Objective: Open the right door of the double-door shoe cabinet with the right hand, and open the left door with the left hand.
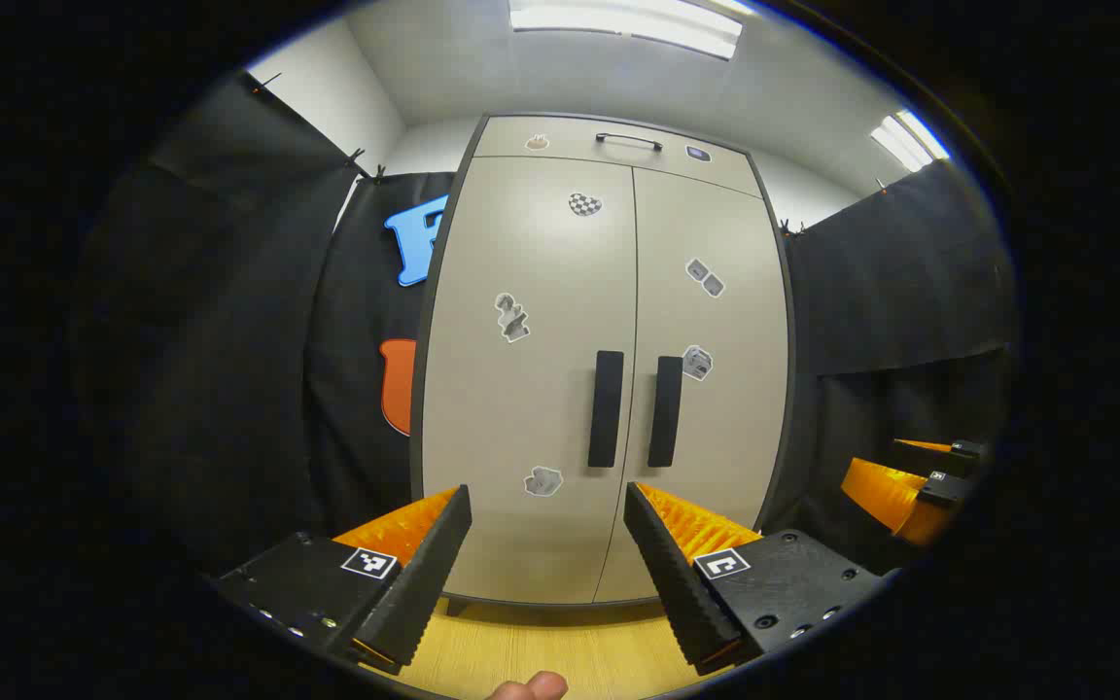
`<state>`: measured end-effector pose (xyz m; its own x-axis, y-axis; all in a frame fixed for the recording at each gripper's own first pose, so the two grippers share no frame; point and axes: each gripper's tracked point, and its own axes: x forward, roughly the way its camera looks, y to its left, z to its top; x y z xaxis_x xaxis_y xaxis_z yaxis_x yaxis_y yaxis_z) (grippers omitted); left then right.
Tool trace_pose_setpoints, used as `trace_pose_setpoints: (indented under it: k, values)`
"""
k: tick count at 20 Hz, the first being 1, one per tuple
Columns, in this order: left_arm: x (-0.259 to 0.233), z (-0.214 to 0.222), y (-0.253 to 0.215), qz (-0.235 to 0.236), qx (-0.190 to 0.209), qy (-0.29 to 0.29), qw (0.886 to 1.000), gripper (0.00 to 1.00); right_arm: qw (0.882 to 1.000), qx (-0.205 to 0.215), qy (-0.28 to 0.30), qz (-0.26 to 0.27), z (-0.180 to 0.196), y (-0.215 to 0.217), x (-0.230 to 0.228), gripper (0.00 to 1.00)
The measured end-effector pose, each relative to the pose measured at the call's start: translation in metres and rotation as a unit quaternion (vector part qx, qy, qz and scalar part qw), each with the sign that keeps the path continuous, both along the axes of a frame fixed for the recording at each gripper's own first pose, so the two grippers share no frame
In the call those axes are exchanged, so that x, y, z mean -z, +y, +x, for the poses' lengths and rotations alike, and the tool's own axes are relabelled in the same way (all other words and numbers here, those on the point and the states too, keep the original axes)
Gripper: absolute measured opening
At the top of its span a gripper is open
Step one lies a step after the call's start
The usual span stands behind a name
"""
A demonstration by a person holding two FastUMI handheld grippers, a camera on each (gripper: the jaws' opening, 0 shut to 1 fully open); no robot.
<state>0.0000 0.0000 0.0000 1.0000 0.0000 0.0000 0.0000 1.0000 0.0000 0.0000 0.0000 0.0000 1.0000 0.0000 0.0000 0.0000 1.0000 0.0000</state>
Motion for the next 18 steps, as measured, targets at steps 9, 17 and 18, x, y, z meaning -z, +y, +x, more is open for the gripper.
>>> trace_pose_setpoints:
  k: [9, 17, 18]
  values:
    - [0.001, -0.011, -0.009, 0.003, 0.012, 0.001, 1.0, 0.95, 1.0, 0.003, -0.008, 0.01, -0.014, -0.004, -0.002, 1.0]
    - [-0.007, -0.017, -0.002, 0.008, 0.005, -0.008, 1.0, 0.95, 1.0, 0.011, -0.008, 0.017, -0.021, -0.008, -0.002, 1.0]
    - [-0.006, -0.017, -0.002, 0.011, 0.005, -0.006, 1.0, 0.95, 1.0, 0.013, -0.007, 0.016, -0.021, -0.008, -0.002, 1.0]
